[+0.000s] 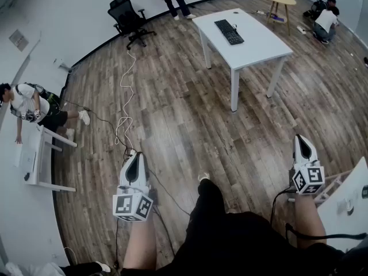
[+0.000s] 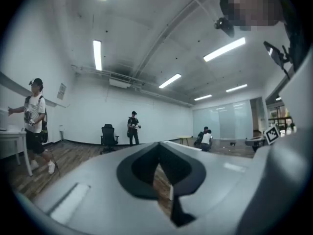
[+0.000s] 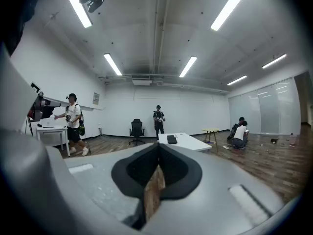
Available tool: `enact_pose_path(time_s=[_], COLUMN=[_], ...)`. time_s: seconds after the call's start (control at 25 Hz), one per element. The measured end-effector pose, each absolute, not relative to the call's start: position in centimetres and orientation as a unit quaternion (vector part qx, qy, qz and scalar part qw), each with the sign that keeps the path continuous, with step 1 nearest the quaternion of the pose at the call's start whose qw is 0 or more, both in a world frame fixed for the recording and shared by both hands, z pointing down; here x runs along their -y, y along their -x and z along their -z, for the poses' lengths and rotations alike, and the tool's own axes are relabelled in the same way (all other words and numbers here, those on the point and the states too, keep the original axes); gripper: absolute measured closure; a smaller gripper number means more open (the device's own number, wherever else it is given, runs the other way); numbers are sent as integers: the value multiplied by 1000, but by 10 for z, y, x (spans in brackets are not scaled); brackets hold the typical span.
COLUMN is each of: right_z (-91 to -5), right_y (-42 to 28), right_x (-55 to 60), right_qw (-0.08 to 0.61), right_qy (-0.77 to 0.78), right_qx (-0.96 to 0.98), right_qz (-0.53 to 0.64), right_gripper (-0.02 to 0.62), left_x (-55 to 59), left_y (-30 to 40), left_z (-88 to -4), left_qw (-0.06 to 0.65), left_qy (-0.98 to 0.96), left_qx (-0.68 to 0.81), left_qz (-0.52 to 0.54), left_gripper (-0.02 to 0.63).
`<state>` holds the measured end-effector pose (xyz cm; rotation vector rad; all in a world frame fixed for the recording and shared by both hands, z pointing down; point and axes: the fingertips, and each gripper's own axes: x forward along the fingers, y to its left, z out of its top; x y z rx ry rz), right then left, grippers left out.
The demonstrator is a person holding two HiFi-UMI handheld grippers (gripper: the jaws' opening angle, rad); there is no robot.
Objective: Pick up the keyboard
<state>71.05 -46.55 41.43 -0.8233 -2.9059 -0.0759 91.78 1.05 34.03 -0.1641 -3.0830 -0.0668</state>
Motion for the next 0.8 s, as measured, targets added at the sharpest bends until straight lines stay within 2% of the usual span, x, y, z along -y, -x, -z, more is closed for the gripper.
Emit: enact_pose_path(time_s=[0.2,0.4,0.8], right_z=[-415,-408,-395], right_y=[-667,-619,-512], right_x=[438,400,269], right_qw=[60,62,53], right_qy=[260,251,270], right_qx=[963,964,960], right_qz=[37,55,48], right_gripper=[594,594,594], left_x=[-39,-64,-165], left_y=[-850,-779,-655], left_z=[-341,-325,-307], left_qw=[23,-12,-13], left_qy=[30,-29,-56], left_qx=[999,999,995], left_qz=[-4,-26,-86], left_gripper=[602,601,602])
